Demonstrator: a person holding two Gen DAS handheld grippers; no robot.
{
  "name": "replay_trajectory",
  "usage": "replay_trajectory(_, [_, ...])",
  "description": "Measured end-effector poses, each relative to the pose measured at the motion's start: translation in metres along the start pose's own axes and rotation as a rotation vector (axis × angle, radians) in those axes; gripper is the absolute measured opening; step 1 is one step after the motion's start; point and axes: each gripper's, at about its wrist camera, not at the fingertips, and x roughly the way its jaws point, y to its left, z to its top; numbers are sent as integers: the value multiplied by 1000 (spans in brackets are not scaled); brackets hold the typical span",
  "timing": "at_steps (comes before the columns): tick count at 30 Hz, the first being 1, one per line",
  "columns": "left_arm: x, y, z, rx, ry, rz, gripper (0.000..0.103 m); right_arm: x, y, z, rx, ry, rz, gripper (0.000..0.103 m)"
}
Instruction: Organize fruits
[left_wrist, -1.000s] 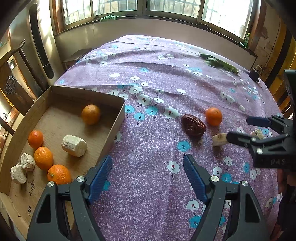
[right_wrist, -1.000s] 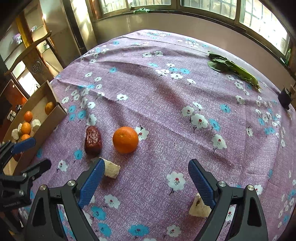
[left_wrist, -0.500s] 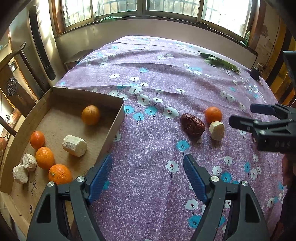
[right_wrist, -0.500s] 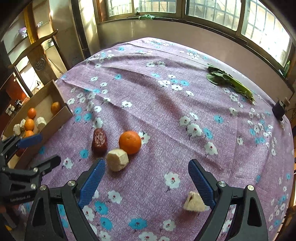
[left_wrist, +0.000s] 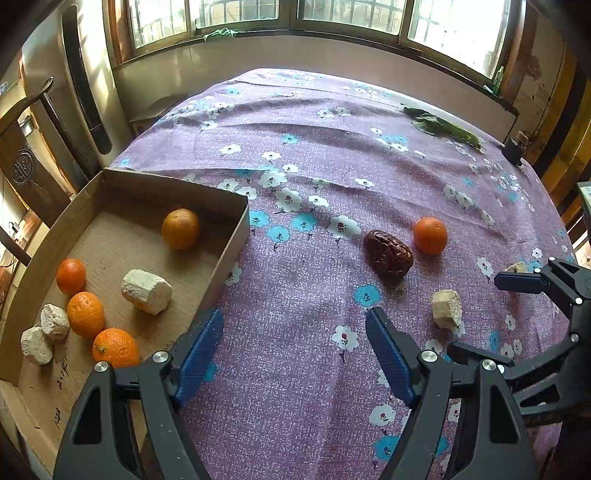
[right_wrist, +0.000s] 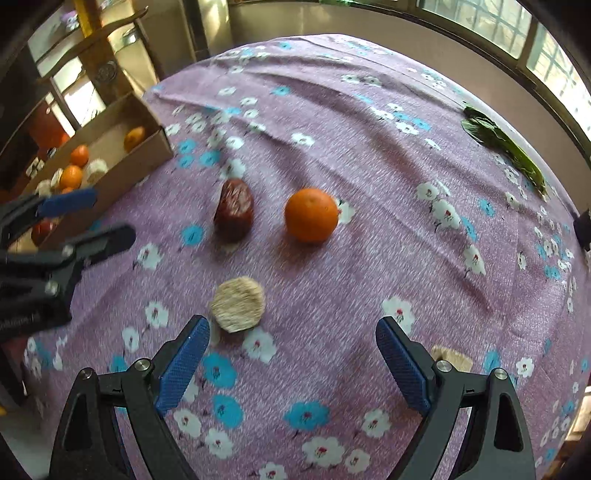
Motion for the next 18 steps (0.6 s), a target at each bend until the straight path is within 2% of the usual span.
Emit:
replay_trajectory(6, [-6, -3, 2, 10, -13, 0, 79, -28, -18, 1, 92, -95, 4, 94])
replay_trajectory(12, [1, -2, 13, -21, 1, -14, 79, -16, 7, -1, 8, -133, 16, 92])
replay_trajectory(17, [5, 0, 23, -66, 0, -7, 79, 10, 13, 8, -2, -96, 76, 56])
replay_trajectory(18, [5, 0, 25, -73, 0, -11, 79, 12, 15, 9, -19, -109, 62, 55])
